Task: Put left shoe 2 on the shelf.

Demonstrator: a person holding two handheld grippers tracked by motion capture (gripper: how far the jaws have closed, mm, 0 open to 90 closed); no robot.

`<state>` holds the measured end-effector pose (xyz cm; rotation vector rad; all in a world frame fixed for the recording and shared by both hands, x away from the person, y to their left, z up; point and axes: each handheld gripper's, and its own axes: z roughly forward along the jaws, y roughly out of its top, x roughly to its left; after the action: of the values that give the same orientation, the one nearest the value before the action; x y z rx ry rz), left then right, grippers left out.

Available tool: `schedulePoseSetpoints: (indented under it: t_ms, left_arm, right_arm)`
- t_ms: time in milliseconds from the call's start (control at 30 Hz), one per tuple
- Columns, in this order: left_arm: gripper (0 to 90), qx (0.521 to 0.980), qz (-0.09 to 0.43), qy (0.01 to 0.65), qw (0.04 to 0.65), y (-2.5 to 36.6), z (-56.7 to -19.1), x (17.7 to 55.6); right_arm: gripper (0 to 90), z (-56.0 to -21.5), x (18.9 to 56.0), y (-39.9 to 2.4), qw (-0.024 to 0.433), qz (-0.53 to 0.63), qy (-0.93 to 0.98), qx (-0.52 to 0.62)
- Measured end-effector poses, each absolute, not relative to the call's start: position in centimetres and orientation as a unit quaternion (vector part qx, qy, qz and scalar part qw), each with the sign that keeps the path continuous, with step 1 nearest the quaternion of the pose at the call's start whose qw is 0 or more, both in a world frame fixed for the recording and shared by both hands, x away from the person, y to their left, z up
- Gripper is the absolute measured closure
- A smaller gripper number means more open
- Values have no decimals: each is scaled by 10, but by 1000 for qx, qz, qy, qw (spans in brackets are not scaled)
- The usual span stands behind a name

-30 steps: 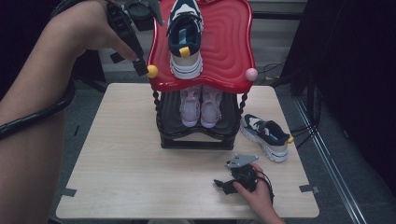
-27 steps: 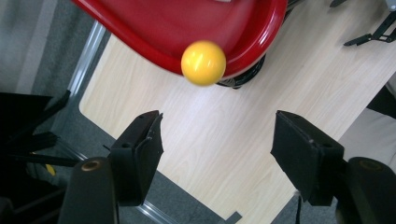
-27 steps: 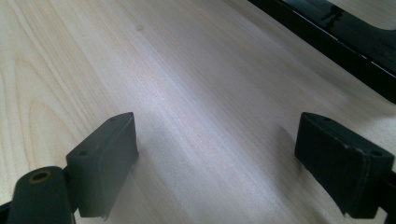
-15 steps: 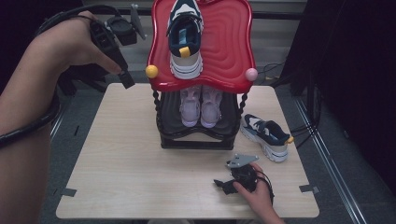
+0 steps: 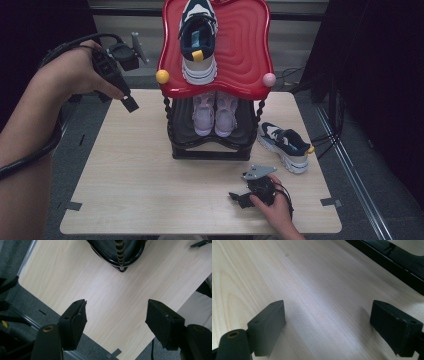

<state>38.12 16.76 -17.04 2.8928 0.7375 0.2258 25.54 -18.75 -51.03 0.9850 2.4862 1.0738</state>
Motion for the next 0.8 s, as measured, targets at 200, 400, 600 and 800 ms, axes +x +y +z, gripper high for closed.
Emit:
schedulePoseSetpoints:
  t_ms: [200,400,600,800]
  left_arm:
    - [321,964,60,245,83,175,-194,377]
    - [321,963,53,246,92,184,-215,377]
    - [317,962,42,252,98,190,-236,377]
    - [312,959,27,259,109,195,-259,377]
  right_arm:
    - [124,-510,255,-188,129,368,856,340]
    - [124,-510,255,-188,129,369,856,339]
    - [124,-510,255,-188,129,369,856,339]
    - [124,-510,256,-188,130,370,855,339]
